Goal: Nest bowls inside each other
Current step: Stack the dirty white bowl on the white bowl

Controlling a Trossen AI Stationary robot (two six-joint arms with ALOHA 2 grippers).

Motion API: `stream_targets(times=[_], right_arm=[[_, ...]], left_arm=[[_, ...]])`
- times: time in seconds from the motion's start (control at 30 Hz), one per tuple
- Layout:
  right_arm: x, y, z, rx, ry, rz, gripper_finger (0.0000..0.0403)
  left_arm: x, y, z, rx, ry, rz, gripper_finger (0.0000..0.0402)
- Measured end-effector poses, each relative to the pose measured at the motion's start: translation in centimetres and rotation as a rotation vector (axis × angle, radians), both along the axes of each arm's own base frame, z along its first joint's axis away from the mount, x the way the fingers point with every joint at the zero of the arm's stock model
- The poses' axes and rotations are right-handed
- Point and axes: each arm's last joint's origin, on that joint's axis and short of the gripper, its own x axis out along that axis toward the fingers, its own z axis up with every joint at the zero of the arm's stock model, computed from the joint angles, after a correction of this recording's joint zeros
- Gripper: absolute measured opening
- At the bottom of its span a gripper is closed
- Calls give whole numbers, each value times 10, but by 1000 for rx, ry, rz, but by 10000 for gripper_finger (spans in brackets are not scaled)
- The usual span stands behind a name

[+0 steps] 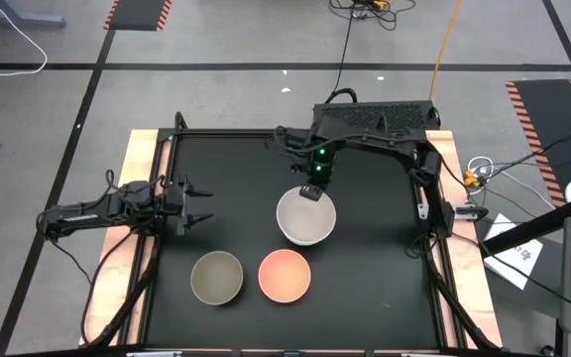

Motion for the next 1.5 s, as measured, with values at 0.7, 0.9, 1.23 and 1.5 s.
stream_targets(times=[0.7, 0.9, 1.23, 1.5], right_arm=[[3, 3, -9, -66, 76, 3, 2], [8, 3, -10, -81, 26, 11, 8], [8, 3, -10, -76, 13, 34, 48], [10, 10, -10, -26, -3, 47, 101]], left_arm=[[0, 0, -2, 1, 21, -2, 280], [0, 0, -2, 0, 22, -2, 280], [0, 0, -2, -7, 21, 0, 280], [0, 0, -2, -9, 20, 0, 280]])
